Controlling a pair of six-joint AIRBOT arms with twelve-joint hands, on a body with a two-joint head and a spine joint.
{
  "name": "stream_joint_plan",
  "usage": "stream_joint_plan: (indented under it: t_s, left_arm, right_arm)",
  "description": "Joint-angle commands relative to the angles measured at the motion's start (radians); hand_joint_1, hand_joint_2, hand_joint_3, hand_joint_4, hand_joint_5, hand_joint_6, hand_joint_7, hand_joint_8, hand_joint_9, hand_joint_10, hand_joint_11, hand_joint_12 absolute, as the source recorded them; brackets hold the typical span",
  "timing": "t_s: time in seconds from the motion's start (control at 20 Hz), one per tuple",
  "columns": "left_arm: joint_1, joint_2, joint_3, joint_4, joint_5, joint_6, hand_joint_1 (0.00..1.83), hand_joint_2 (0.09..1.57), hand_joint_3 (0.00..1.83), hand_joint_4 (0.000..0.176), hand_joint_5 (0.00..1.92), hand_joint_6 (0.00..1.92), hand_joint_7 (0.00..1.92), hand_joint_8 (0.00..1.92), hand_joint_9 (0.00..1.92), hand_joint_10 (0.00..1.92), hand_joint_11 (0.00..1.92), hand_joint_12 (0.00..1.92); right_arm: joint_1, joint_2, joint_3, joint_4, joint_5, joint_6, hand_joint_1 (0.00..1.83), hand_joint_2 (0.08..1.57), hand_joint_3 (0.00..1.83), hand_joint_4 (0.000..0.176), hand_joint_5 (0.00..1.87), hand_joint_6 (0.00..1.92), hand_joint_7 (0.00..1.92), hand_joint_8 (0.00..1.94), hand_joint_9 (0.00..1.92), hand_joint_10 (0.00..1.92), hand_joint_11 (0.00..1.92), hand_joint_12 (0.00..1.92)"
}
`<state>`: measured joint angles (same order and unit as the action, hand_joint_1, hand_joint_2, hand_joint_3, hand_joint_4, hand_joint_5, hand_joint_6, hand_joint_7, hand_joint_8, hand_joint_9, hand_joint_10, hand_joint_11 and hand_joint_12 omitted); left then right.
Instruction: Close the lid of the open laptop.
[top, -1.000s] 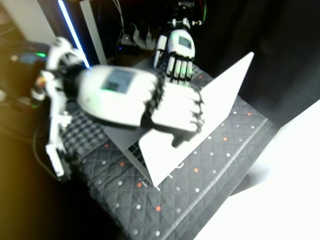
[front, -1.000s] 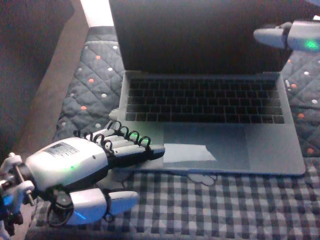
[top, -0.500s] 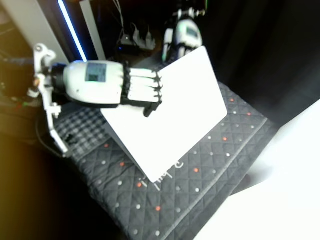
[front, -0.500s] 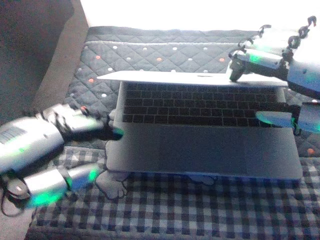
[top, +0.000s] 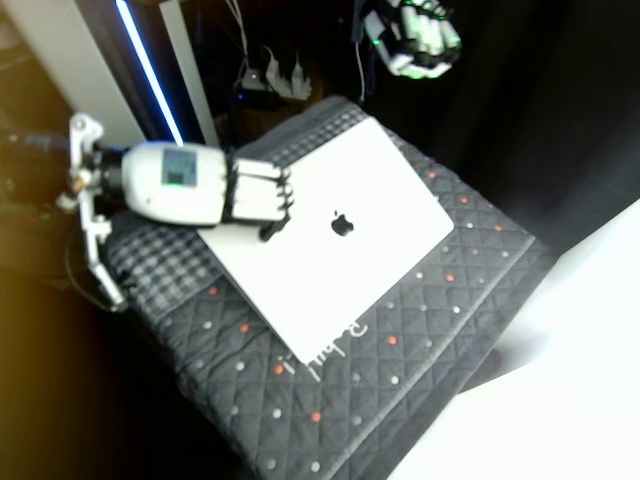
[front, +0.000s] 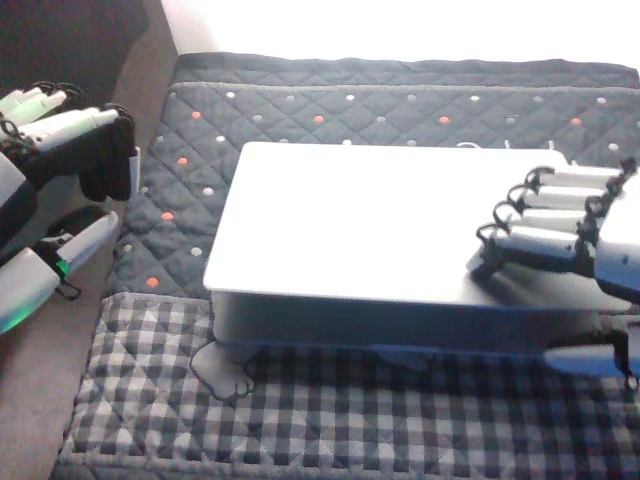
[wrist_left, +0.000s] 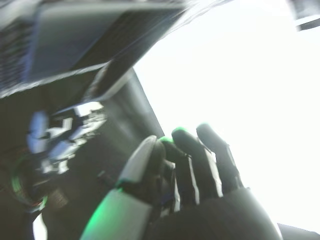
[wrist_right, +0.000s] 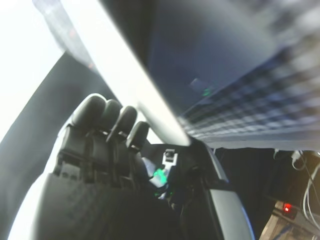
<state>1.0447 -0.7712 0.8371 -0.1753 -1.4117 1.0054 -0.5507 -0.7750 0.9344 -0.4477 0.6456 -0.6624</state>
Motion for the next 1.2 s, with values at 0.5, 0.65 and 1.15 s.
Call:
stream_joint_plan:
  t_s: [0.5,0.65,1.15]
  left_arm:
    - [-0.010,-0.008,0.008,-0.007,-0.126,0.001,0.90,1.51,0.00,0.001,0.26,1.92,0.42,1.90,0.10,1.69,0.02,1.92]
    - [-0.010,-0.007,0.011,-0.009,-0.124,0.001,1.15,1.48,0.00,0.000,0.03,1.44,0.35,1.92,0.11,1.57,0.02,1.77]
    - [0.004,0.043,0.031,-0.075,-0.222,-0.058,0.74,1.43,0.00,0.066,0.09,0.04,0.16,0.02,0.17,0.23,0.00,0.91]
  right_arm:
    - [-0.010,-0.015,0.023,-0.120,0.001,0.146,0.46,1.33,0.00,0.000,0.13,0.00,0.23,0.00,0.09,0.45,0.00,1.56]
    - [-0.010,0.024,0.009,-0.066,0.087,0.122,0.32,1.33,0.00,0.036,0.01,0.00,0.05,0.02,0.03,0.07,0.00,0.46]
    - [-0.020,0.124,-0.060,0.317,0.315,-0.227,0.32,1.47,0.02,0.069,0.00,0.00,0.00,0.00,0.00,0.00,0.00,0.00]
